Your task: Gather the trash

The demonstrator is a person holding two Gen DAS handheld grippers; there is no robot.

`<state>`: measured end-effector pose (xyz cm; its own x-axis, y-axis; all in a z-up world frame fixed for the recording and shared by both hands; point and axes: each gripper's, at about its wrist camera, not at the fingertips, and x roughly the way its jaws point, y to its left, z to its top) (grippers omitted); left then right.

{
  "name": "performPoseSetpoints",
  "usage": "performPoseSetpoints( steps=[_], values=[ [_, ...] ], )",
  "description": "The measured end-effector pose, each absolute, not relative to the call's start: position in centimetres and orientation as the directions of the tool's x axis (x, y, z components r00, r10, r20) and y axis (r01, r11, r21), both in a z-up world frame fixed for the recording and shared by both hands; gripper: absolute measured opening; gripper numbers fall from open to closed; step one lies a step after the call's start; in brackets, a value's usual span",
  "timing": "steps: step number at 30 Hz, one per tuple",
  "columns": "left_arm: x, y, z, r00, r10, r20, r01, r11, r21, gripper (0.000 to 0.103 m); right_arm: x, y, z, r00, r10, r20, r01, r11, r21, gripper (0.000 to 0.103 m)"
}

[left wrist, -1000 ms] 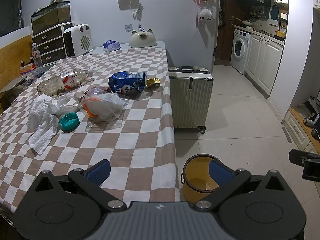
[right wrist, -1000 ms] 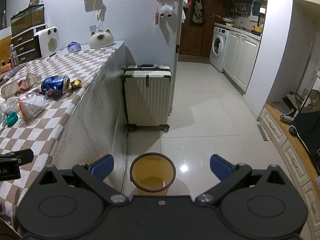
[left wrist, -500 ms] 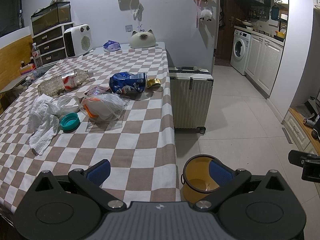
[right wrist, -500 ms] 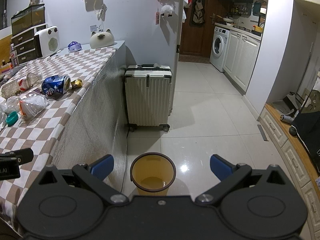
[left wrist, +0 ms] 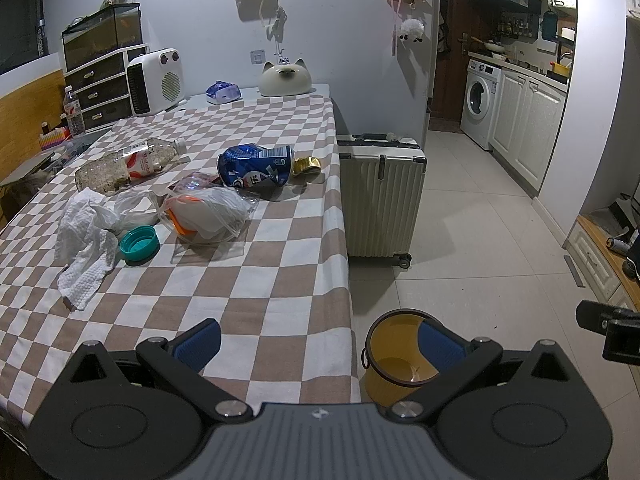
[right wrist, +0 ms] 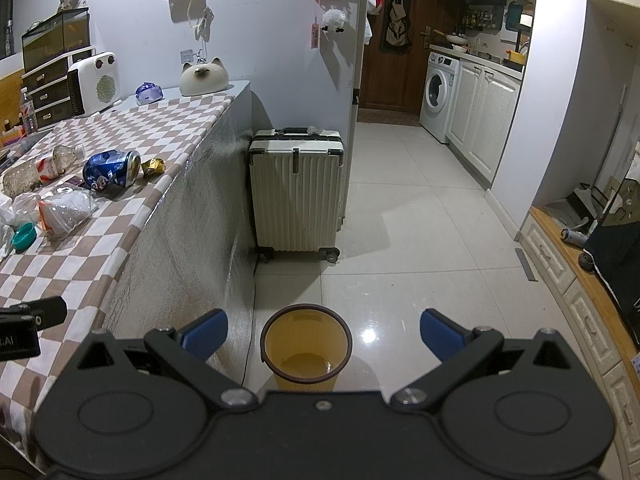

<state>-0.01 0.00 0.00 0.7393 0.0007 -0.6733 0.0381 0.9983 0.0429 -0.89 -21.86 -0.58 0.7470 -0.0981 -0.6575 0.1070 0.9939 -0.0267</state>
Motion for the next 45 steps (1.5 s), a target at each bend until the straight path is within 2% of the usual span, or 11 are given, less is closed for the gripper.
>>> performPoseSetpoints(
  steps=[38,45],
  values=[
    [0.2,-0.2,-0.2,0.733,-0.018,-0.68,0.048,0.999,0.025,0.103,-0.8,-21.9,-0.8,0.74,-0.095,-0.665,0.106,0.994,-0.024,0.103],
    [0.4,1.5,0.0,0.768,0.045,-0.639,-0.042,0.999,0.02,0.103,-0.8,-22.2,-0.8,0.752,-0.075,-0.655,0.103,0.995,0.004,0.103]
  ],
)
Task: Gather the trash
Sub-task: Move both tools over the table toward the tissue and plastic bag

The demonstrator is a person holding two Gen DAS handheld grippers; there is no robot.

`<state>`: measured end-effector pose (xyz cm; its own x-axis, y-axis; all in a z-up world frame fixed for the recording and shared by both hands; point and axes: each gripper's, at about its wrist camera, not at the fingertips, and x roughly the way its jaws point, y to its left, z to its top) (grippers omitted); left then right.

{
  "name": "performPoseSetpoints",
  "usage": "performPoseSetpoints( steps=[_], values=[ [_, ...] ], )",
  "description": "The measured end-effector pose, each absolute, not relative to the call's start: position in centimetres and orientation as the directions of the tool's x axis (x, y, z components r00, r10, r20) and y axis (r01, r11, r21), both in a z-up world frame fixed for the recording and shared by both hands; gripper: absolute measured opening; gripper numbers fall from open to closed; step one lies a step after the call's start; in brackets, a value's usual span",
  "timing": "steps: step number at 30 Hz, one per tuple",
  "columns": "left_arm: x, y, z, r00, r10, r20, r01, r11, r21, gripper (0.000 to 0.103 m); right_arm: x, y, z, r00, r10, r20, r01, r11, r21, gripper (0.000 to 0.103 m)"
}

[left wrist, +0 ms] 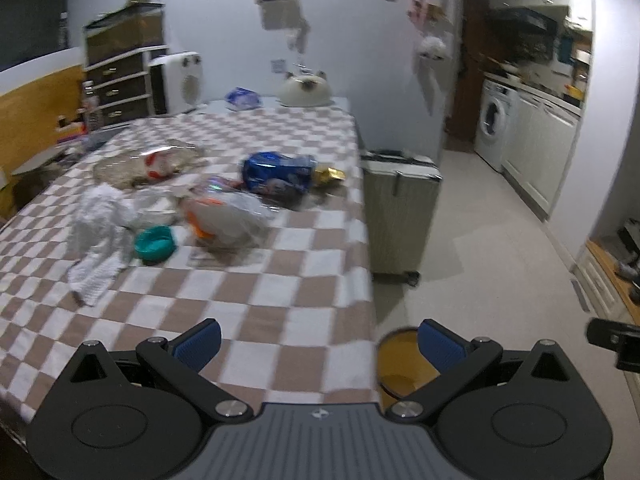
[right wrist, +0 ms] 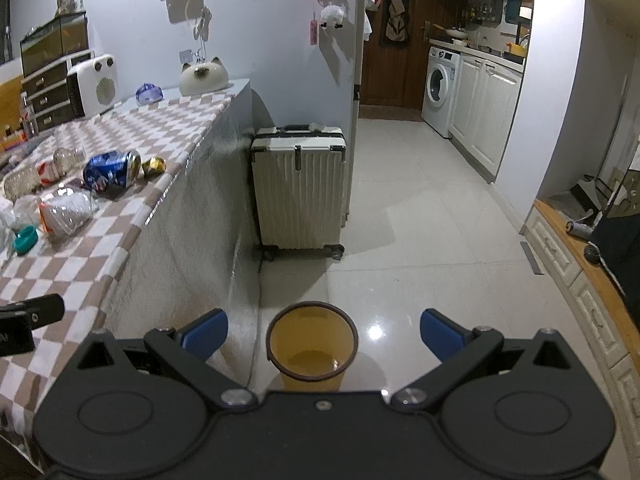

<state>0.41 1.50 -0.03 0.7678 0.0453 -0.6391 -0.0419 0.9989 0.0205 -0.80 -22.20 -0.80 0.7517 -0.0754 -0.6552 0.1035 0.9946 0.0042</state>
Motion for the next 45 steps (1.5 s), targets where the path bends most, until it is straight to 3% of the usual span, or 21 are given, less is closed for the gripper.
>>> performPoseSetpoints(
  steps=[22,29,37,45],
  values=[
    [3.7,16.5,-0.5,0.74,0.349,-0.575,-0.372,0.924,0.082,0.103,4.2,-15.9,-0.9,0.807,0.079,-0.585,-0.083,0.996,0.021,0.103],
    [6.2,21.3,-1.0,0.708,0.397,-0.584,-0.427,0.899,0.095,0.103,5.6,-13.6,-0.6,0.863,0.156,-0.481,-0.135,0.988,0.077,0.103],
    [10.2,25.2,-1.4,0.717,0.381,-0.583,-0.429,0.901,0.061,0.103,8.2,-10.5,-0.8,0.853,0.298,-0.428,-0.258,0.954,0.151,0.103],
    [12.6,28.2,-4.6,0.65,0.253,-0.716,-0.391,0.92,-0.031,0.103,10.5,-6.9,-1.1,0.845,0.36,-0.396,-0.337,0.933,0.128,0.103]
  ],
)
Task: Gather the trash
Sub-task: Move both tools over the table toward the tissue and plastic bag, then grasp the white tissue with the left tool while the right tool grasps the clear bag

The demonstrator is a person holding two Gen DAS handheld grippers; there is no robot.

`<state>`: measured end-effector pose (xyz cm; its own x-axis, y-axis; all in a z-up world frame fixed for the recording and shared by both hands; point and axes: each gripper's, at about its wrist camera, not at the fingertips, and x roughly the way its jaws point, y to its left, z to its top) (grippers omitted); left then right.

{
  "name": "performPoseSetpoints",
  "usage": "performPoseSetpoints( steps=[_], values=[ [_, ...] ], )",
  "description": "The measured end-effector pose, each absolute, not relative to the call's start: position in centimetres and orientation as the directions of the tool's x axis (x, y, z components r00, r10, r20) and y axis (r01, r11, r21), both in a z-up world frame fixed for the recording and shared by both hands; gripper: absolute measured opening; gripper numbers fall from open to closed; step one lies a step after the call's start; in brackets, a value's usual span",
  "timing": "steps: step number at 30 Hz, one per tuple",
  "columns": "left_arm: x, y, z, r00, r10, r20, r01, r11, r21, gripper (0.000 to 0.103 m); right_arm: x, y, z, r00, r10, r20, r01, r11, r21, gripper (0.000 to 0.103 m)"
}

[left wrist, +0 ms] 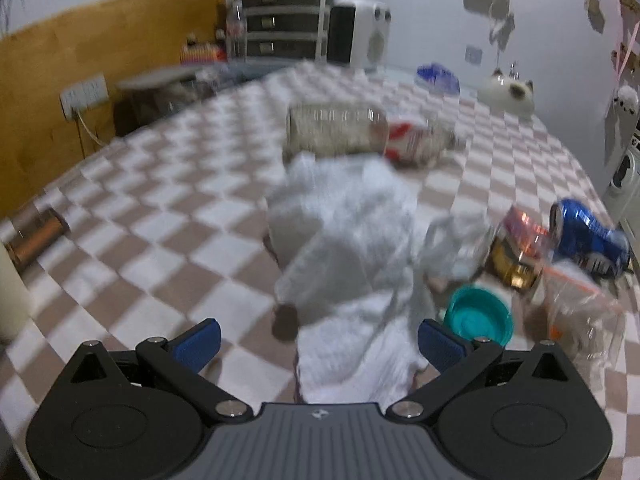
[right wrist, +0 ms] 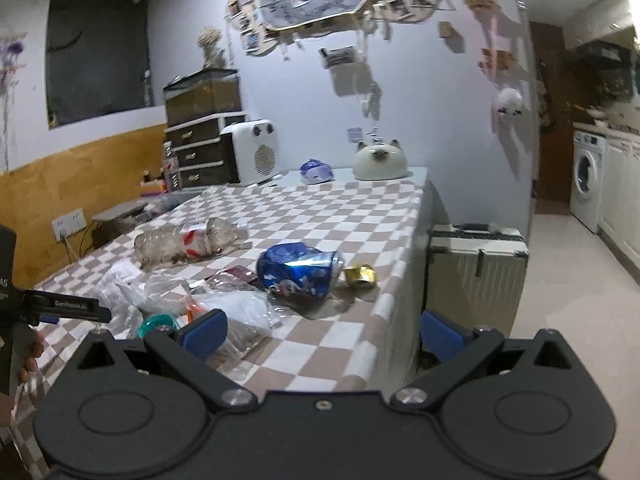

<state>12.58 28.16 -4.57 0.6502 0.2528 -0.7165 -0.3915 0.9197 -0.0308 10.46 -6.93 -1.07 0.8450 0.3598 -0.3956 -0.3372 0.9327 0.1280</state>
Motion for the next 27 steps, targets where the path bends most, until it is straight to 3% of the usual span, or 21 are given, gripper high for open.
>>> performPoseSetpoints(
  steps=[2,6,9,14,19,27],
  values=[
    [12.6,28.3,-5.7,0.632,0.255,-0.732,-0.39,0.921,-0.016,0.103,11.1,-5.9,-1.2,0.837,0.367,-0.406,-0.354,0.929,0.109,0.103],
    [11.6,27.9,-6.5,0.68,0.273,-0.68,-0.357,0.934,0.017,0.103,12.1,-3.6,-1.6,0.824,0.39,-0.412,-0.401,0.914,0.063,0.102],
    [10.9,27.7,-6.5,0.72,0.271,-0.639,-0.326,0.945,0.033,0.101,13.0,-1.4,-2.2,0.818,0.403,-0.41,-0.446,0.895,-0.01,0.089],
    [10.5,25.8,-6.2,0.777,0.319,-0.542,-0.248,0.948,0.201,0.094,14.1,2.2,-3.6,0.788,0.42,-0.45,-0.521,0.845,-0.122,0.069],
    [11.2,25.1,-5.7,0.812,0.369,-0.453,-0.22,0.911,0.348,0.089,14.5,4.2,-4.8,0.767,0.421,-0.484,-0.55,0.819,-0.16,0.066],
    [10.8,23.1,-6.5,0.82,0.252,-0.513,-0.004,0.9,0.436,0.092,14.9,5.1,-5.1,0.747,0.423,-0.514,-0.568,0.807,-0.161,0.066]
  ],
)
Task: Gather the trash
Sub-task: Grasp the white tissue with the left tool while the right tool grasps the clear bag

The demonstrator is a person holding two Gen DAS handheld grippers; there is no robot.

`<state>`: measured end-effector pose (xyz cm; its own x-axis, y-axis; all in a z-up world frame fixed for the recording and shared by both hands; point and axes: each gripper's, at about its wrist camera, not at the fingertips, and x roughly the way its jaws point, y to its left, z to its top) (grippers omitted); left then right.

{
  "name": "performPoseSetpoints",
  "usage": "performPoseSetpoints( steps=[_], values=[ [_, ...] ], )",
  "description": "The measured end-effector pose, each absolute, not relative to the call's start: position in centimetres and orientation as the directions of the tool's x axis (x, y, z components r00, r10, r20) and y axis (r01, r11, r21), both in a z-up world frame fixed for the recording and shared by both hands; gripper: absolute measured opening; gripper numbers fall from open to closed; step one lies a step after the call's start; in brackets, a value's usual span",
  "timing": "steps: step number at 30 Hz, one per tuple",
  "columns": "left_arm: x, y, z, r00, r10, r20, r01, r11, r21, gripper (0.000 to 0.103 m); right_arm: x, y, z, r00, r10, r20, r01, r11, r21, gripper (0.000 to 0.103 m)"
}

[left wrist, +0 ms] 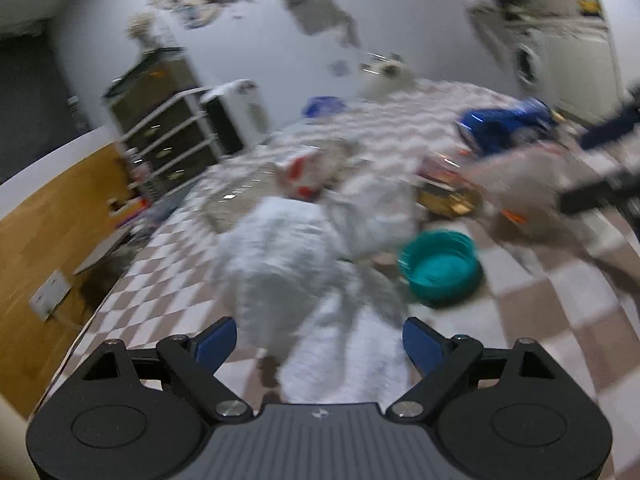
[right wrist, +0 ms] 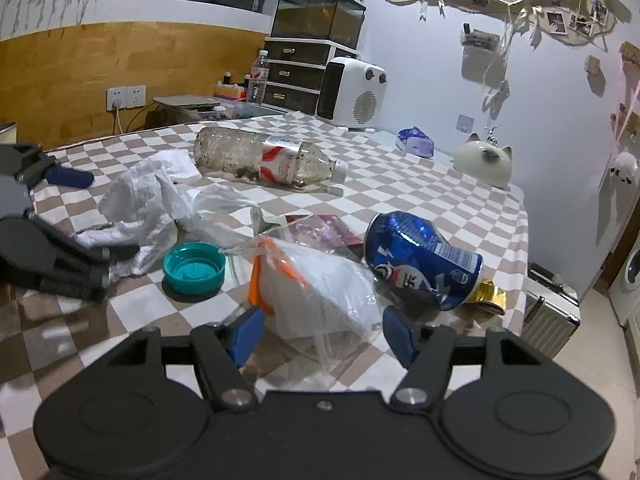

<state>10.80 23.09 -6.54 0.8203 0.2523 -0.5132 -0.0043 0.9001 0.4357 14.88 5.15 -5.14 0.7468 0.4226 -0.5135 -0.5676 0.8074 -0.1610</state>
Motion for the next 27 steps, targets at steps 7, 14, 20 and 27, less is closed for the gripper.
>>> performPoseSetpoints(
  steps=[7,14,20,27],
  values=[
    [13.2,23.8,-7.2,0.821,0.342,-0.456,-0.061,0.848,0.526,0.099,15.0,4.8,-4.9,0.739,0.427,-0.521,-0.572,0.806,-0.15,0.068],
    [14.0,23.4,-6.9,0.827,0.339,-0.448,-0.062,0.848,0.526,0.051,15.4,5.6,-5.0,0.737,0.418,-0.53,-0.57,0.806,-0.157,0.066],
    [13.2,24.5,-5.7,0.807,0.35,-0.475,-0.16,0.905,0.395,0.011,16.6,6.3,-4.8,0.75,0.393,-0.533,-0.548,0.82,-0.166,0.025],
    [9.4,25.1,-4.2,0.817,0.337,-0.467,-0.246,0.938,0.246,0.007,15.4,4.5,-4.3,0.751,0.396,-0.529,-0.539,0.83,-0.143,0.015]
  ],
)
